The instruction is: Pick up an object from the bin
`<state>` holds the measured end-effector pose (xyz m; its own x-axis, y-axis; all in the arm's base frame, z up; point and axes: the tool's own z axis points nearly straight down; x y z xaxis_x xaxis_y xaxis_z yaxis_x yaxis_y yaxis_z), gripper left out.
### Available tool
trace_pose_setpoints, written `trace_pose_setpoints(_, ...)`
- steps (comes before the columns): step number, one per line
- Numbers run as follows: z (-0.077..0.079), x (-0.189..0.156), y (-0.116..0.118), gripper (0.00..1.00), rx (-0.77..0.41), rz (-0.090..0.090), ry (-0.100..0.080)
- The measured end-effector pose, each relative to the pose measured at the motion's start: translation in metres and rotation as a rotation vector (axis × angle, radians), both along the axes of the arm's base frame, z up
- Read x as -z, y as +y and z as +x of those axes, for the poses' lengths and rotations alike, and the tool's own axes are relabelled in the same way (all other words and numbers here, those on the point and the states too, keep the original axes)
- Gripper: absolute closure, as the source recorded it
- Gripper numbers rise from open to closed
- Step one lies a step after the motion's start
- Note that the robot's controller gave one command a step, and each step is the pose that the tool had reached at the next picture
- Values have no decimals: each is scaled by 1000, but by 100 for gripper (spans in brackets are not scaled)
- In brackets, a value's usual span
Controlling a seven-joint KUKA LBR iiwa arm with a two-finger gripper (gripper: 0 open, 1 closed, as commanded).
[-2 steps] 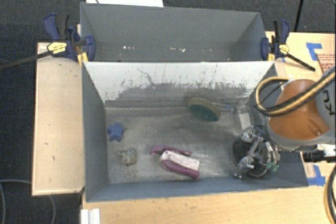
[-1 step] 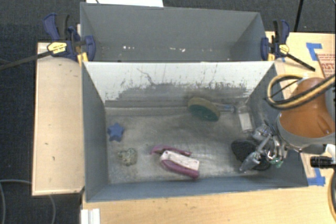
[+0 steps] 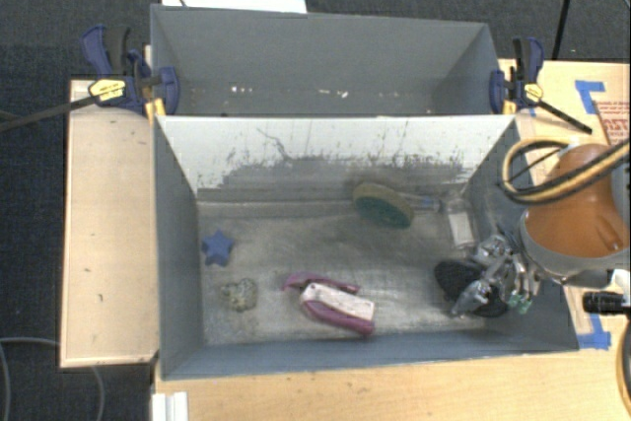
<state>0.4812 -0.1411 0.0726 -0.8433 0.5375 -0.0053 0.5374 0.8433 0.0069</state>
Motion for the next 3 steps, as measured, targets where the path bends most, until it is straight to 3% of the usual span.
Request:
trace_pose_setpoints(1,1,-6,1,100,-7,-3,2)
trace_pose_setpoints(2,3,-84,1,100,-15,-5,0)
trace_pose_setpoints(3,4,-109,1,100,-23,-4,3)
